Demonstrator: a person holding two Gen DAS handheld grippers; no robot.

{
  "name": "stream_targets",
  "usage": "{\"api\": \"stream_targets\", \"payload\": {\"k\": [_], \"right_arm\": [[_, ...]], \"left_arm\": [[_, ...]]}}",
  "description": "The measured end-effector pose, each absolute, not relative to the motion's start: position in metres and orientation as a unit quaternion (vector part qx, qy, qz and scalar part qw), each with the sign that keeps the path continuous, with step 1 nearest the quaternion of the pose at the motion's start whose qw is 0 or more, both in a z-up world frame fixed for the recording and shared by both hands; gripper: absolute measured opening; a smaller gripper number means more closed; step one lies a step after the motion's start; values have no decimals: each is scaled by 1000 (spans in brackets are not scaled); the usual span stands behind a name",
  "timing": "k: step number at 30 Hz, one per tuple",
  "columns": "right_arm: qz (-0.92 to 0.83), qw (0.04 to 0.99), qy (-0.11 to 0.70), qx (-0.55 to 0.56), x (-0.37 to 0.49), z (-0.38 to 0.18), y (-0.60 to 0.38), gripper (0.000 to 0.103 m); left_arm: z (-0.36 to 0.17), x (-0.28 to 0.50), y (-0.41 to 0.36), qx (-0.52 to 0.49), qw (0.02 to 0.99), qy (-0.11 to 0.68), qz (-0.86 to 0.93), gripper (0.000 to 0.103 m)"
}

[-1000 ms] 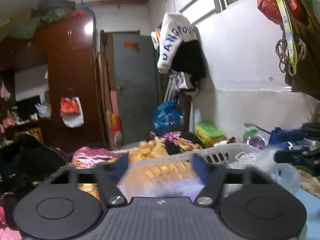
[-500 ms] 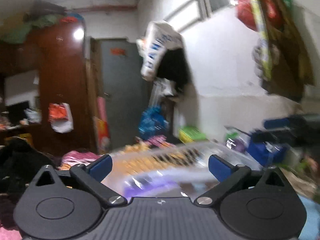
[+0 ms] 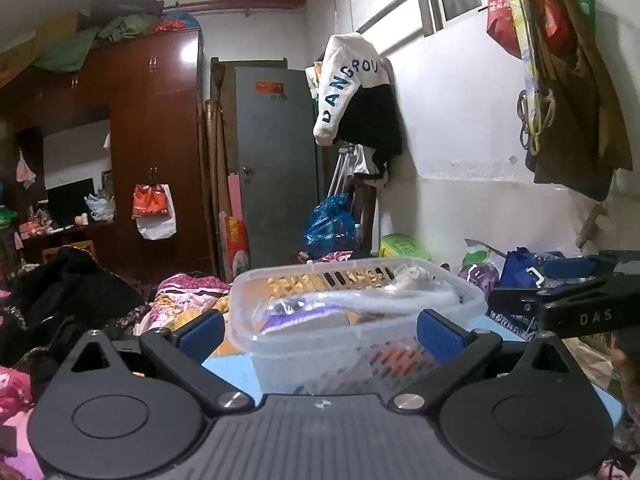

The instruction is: Organize objects

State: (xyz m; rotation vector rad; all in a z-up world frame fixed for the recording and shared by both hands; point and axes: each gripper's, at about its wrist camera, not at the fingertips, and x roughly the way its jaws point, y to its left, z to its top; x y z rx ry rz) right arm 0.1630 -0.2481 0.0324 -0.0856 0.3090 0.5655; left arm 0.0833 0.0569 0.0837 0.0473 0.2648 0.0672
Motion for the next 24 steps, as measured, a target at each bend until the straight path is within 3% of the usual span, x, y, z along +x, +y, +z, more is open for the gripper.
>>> {"api": "stream_targets", "payload": {"k": [8,15,24], "right_arm": [[306,937,163,-35,124,20,-273,103],[311,932,185,36,123,6,-301,103],[305,937,169,13,114,2,-303,103]], "left_arm": [[58,34,24,29,990,137,17,103],[42,16,7,22,991,127,36,103],[44,11,1,22,992,117,43,103]]}}
